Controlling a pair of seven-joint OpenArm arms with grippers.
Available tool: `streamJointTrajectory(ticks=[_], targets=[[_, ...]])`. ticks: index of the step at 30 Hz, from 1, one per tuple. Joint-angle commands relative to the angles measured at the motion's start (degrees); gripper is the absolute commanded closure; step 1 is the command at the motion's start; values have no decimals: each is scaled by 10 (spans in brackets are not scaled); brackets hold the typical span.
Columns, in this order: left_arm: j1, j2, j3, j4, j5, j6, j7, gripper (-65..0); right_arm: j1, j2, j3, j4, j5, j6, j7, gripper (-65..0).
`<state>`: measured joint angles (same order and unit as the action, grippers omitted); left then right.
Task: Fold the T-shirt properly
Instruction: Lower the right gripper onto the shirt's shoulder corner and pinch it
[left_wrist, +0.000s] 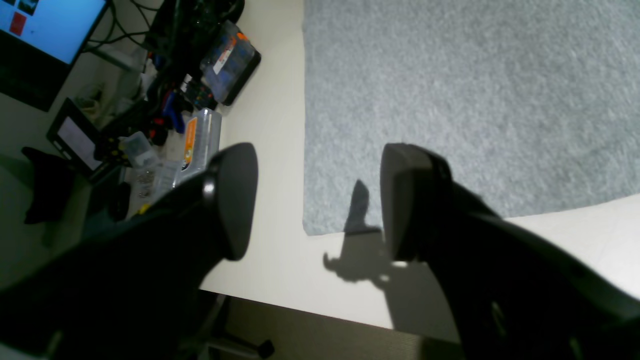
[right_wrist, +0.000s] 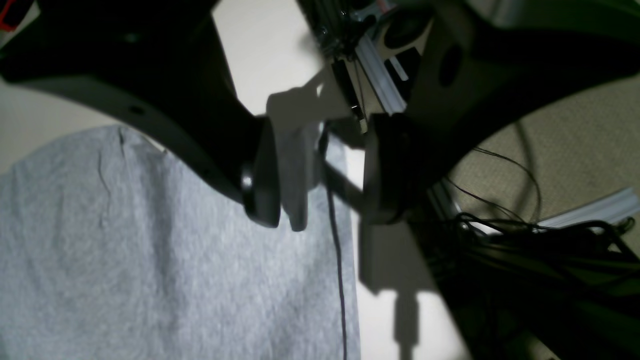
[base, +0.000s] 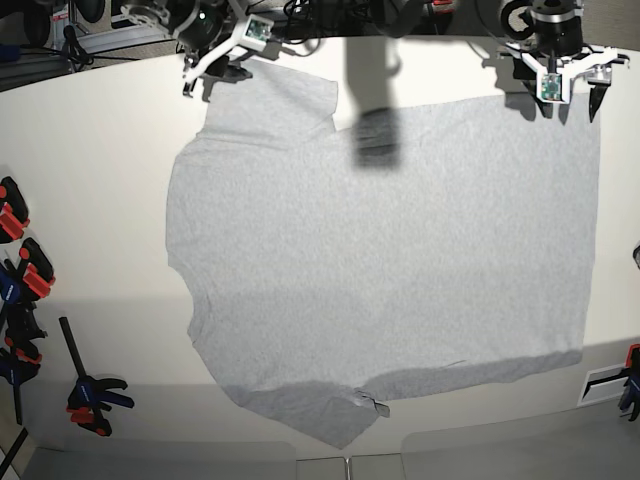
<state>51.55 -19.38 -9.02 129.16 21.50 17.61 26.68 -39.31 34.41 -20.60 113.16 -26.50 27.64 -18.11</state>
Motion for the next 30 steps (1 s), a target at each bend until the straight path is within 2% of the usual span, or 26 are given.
streamJointTrajectory(ticks=[1,14,18,21,25,30], targets=[[5,-3,-3,10,10,11,-11,-361,2,5,-3,3,3,-1,9,-261],[5,-3,-3,10,10,11,-10,-361,21,5,-16,-62,-6,-2,8,-261],[5,-3,-3,10,10,11,-10,-361,21,8,-16,-62,-43,-7,-10,-261],[5,-3,-3,10,10,11,-10,-361,19,24,-16,-62,-48,-7,-25,-261],[5,-3,-3,10,10,11,-10,-361,5,61,-16,-61,-49,-7,-57,-261],[5,-3,-3,10,10,11,-10,-361,-15,101,-16,-61,-49,-32,-74,-261]])
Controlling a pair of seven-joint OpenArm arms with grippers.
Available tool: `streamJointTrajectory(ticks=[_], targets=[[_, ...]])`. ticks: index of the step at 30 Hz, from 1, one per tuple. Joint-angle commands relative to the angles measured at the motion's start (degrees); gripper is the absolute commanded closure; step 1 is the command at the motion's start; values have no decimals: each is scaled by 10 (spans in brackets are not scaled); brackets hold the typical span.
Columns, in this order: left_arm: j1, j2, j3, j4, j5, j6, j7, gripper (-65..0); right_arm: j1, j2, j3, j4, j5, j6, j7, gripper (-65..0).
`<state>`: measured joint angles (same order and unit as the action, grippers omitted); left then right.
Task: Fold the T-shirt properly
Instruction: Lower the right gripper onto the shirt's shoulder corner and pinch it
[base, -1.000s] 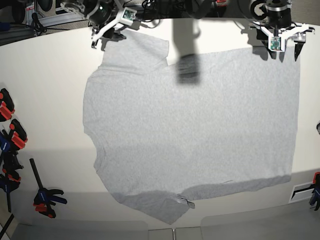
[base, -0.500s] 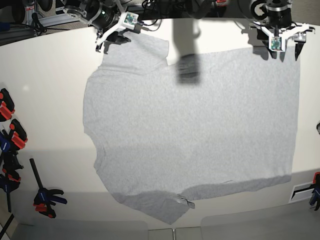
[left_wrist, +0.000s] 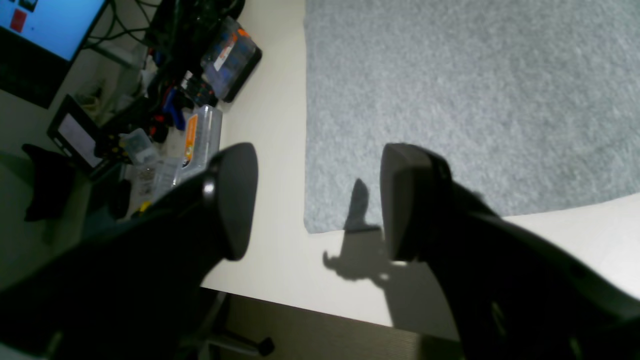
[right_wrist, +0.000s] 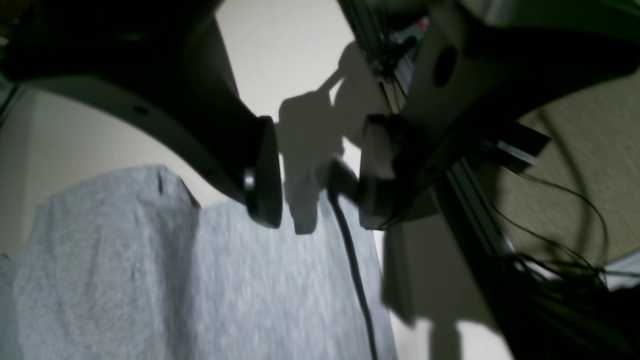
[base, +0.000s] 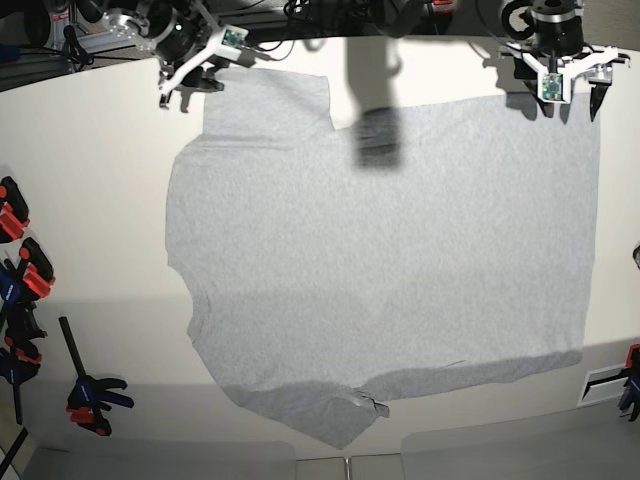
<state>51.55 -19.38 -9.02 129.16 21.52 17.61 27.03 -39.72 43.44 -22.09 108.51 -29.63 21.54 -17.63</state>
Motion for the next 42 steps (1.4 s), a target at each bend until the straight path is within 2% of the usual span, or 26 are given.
streamJointTrajectory(ticks=[1,8,21,24,25,28,33,42], targets=[[5,-3,-3,10,10,11,-13,-361,-11,13,-1,-15,-18,27,-79,-261],[5,-3,-3,10,9,11,-13,-361,-9,11,-1,-15,-49,23,-27,-261],[5,-3,-3,10,10,11,-12,-361,-9,10,-27,-24,-50,24,-17,-260],[5,-3,-3,10,10,11,-9,-361,-9,10,-41,-28,-51,8,-16,-260],[5,-3,-3,10,10,11,-9,-361,-9,10,-45,-29,-56,0,-16,-257],[5,-3,-3,10,10,11,-9,-361,-9,10,-57,-30,-80,-16,-16,-192],[5,-3,-3,10,10,11,-9,-361,1,8,-69,-30,-77,-20,-16,-187],[5,-3,-3,10,10,11,-8,-361,48,-33,-76,-81,-78,-20,-14,-187]])
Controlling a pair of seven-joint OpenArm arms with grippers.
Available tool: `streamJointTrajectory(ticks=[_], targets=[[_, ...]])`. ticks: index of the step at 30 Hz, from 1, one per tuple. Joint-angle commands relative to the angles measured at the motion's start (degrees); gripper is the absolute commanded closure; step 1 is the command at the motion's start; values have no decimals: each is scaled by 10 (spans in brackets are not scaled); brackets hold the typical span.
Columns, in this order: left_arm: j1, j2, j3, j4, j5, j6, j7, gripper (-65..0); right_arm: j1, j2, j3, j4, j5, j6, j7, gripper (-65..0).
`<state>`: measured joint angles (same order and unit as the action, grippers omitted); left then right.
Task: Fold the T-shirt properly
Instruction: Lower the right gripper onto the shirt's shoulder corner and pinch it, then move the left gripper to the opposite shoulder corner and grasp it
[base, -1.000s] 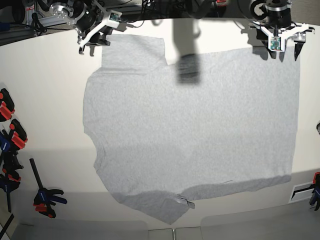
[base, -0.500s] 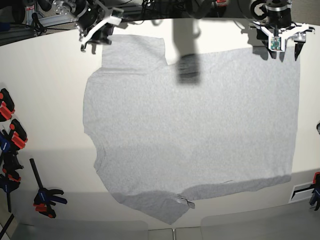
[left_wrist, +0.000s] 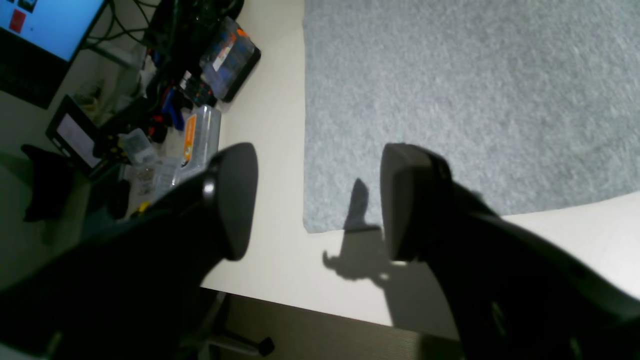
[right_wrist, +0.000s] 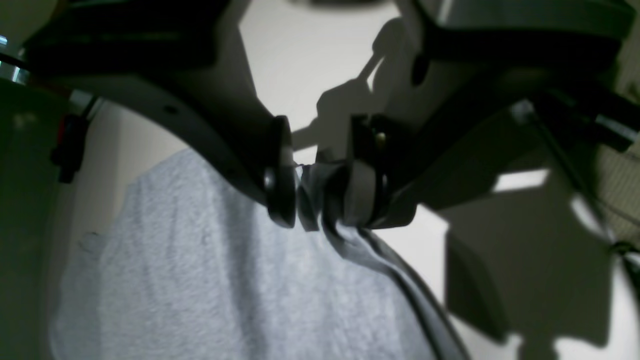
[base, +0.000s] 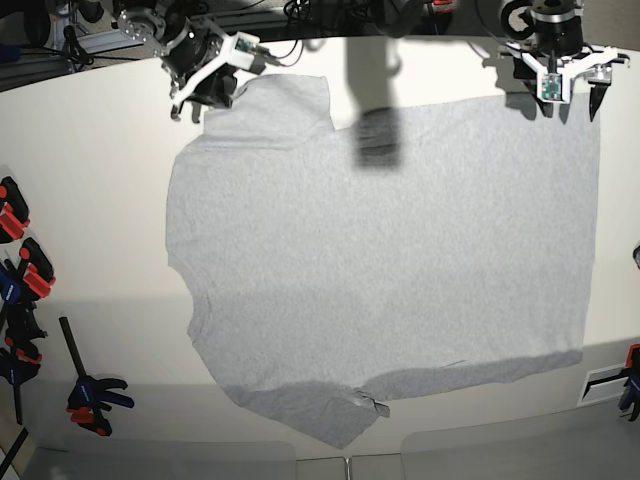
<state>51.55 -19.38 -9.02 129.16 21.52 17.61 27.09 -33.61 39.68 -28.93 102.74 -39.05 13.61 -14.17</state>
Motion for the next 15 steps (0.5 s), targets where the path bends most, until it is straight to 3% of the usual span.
streamJointTrajectory(ticks=[1,8,10,12,15], targets=[[5,-3,-3,10,9,11,-9,-361,-13,5,-13,-23,16,59,-48,-187],[5,-3,-3,10,10,11,-9,-361,-3,2,-50,-24,15,59,-43,-161],[5,-3,-3,10,10,11,-5,-361,5,-4,-56,-24,17,59,-43,-105],[5,-3,-3,10,10,11,5,-361,8,-11,-63,-24,17,52,-48,0],[5,-9,-4,6,10,4,9,-361,8,-13,-79,-24,15,26,-70,0]])
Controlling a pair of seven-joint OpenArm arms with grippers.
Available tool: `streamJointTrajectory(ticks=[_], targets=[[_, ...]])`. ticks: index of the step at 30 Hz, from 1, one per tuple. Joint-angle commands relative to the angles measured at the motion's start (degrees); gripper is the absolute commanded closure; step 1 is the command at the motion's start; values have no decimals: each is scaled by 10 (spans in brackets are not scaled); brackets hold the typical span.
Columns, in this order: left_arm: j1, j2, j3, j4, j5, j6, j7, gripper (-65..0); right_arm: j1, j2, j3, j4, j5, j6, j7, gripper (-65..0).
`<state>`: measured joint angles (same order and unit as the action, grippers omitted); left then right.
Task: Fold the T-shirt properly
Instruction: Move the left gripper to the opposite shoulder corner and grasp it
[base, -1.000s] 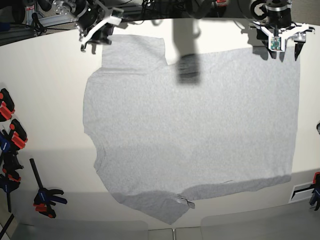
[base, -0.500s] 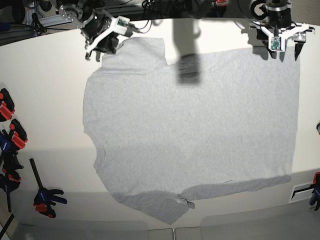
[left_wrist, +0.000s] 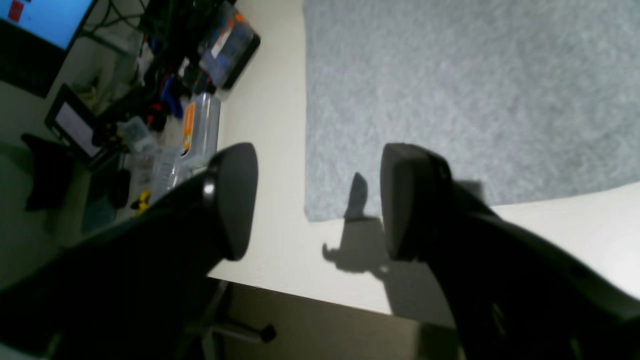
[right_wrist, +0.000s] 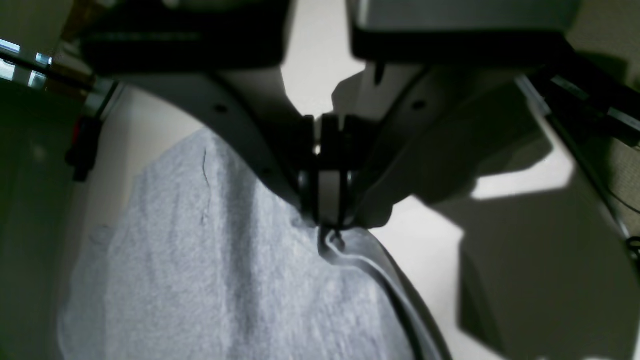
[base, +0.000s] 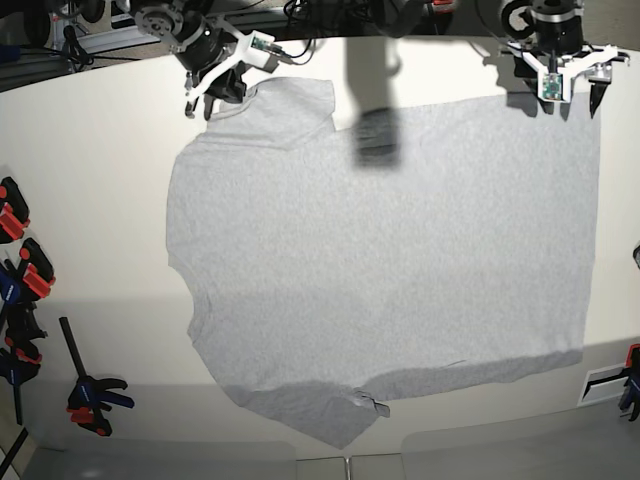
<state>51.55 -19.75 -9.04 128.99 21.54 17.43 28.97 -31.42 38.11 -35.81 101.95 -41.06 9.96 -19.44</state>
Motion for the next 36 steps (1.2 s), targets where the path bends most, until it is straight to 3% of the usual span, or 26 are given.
streamJointTrajectory(ticks=[1,3,11,15,19,24,27,32,36], targets=[[5,-13,-3,5,14,-16,-2,-361,-14,3,-17,-16,33,52,-28,0],[5,-35,-3,-9,14,-58,12,-361,-14,3,-30,-16,17,38,-47,0],[-21,-132,-3,-148,22,-98,9,-361,-14,3,-48,-16,3,17,-70,0],[-28,-190,-3,-221,39,-155,2,-361,-15,3,-48,-16,3,15,-75,0],[-22,-245,-3,-269,39,-223,-81,-361,-14,3,-48,-16,3,15,-76,0],[-24,-302,-3,-309,39,-237,-157,-361,-15,3,-48,-16,3,13,-76,0],[-24,-324,-3,-327,39,-238,-171,-361,-15,3,-48,-16,7,13,-76,0],[-24,-336,-2,-354,39,-302,-203,-360,-15,3,-48,-16,7,-13,-76,0],[-34,-333,-2,-368,38,-301,-247,-360,-15,3,-48,-16,7,-37,-76,0]])
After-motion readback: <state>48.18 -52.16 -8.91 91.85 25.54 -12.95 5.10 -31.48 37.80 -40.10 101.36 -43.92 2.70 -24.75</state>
